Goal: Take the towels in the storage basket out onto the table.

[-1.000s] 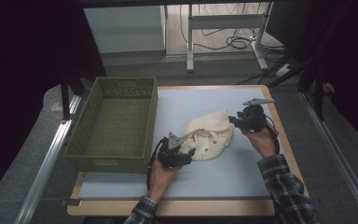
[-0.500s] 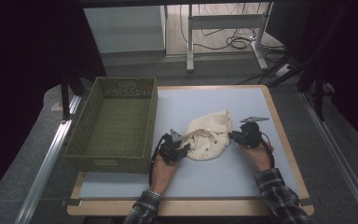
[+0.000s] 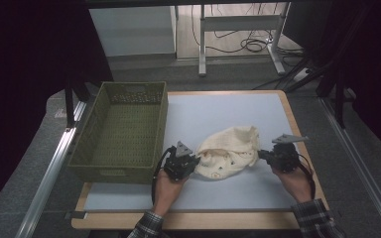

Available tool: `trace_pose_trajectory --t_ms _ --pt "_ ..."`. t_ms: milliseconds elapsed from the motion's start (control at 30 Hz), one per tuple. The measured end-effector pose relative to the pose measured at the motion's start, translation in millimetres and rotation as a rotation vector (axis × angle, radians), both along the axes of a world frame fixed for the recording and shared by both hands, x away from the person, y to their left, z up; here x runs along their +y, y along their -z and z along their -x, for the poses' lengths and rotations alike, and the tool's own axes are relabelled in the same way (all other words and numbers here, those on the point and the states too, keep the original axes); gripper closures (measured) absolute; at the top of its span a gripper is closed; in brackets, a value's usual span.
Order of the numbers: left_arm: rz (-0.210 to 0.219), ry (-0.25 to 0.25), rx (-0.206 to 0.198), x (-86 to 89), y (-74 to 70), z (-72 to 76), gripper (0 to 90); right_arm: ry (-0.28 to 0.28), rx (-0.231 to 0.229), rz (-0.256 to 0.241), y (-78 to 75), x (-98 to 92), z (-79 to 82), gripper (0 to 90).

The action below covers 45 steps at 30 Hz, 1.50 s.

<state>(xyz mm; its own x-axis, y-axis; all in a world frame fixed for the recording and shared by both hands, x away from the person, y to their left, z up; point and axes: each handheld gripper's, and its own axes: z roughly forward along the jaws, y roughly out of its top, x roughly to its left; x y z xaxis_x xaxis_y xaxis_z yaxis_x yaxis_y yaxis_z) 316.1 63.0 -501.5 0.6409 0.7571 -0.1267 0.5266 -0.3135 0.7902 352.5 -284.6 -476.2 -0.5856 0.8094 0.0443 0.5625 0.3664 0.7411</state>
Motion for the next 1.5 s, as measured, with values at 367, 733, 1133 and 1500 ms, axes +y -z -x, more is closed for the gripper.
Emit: trace_pose_trajectory --t_ms 367,733,1133,1500 --pt "-0.015 -0.023 -0.008 -6.8 -4.3 -10.8 46.0 0.082 -0.018 -0.025 -4.3 -37.4 15.2 68.6" --pt "-0.011 -0.081 0.014 -6.1 8.6 -27.5 49.2 -0.05 -0.002 -0.001 24.7 19.4 -12.8 57.9" --pt "0.008 -0.074 0.021 -2.8 9.7 -34.0 83.7 -0.023 -0.017 0.092 40.4 23.1 -22.9 85.2" --pt "-0.055 -0.196 -0.064 -20.3 -47.4 -107.1 81.9 0.053 -0.077 0.007 -22.8 25.3 -69.6 77.3"
